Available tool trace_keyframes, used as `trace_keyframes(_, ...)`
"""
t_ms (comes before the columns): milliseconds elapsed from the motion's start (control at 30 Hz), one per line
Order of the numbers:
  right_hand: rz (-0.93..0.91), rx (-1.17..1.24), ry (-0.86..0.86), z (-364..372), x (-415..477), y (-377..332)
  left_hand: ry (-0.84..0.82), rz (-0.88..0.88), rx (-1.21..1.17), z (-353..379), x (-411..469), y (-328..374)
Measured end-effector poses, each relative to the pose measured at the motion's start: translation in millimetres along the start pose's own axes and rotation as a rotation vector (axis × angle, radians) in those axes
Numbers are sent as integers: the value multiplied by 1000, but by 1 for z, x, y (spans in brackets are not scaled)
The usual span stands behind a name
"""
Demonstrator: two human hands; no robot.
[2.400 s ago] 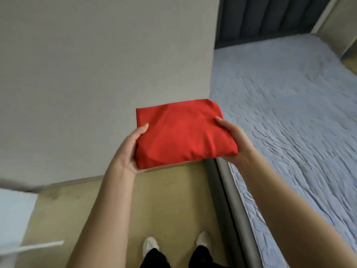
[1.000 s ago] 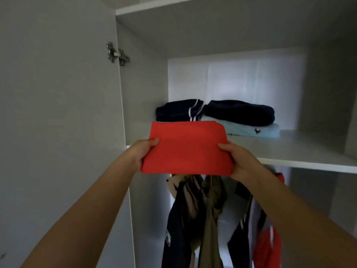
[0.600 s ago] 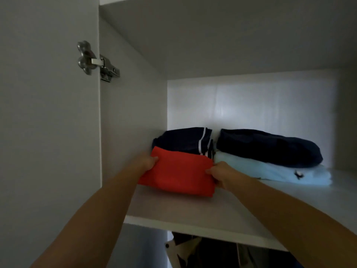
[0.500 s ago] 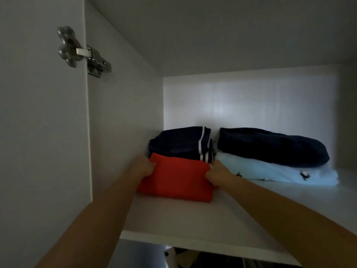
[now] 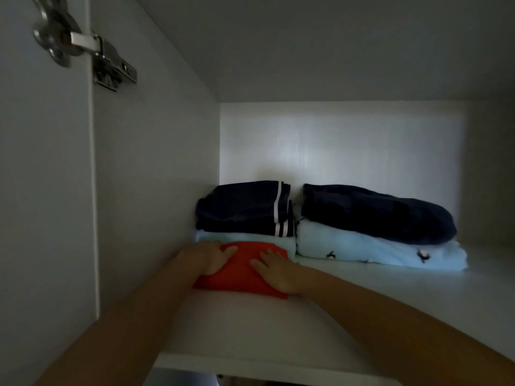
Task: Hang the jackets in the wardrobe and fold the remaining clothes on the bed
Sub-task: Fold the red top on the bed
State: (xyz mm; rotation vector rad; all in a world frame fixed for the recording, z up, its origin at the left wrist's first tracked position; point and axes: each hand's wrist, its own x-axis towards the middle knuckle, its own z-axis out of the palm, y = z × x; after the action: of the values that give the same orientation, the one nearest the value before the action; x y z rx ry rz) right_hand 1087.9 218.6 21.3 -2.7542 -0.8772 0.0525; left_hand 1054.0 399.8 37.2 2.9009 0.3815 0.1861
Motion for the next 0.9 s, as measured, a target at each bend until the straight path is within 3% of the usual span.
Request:
trace_keyframes(133, -63, -51, 140, -6, -64, 14, 443, 81, 193, -4, -52, 4)
trace_keyframes(233, -113, -37, 324, -24, -120, 26, 652, 202, 125, -14, -111, 15)
trace_keyframes(433, -155, 46, 393, -33, -243, 25, 759, 273, 131, -22, -254, 56)
trace_keyframes(633, -357, 209, 411, -6, -350, -13, 883, 348, 255, -46, -395, 82)
trace_keyframes(800, -441, 325, 441, 6, -389, -67, 1044, 248, 273, -101, -460, 53)
trace_keyframes(900, -485, 399, 416, 13, -393, -110, 1054, 195, 319, -125, -486, 19)
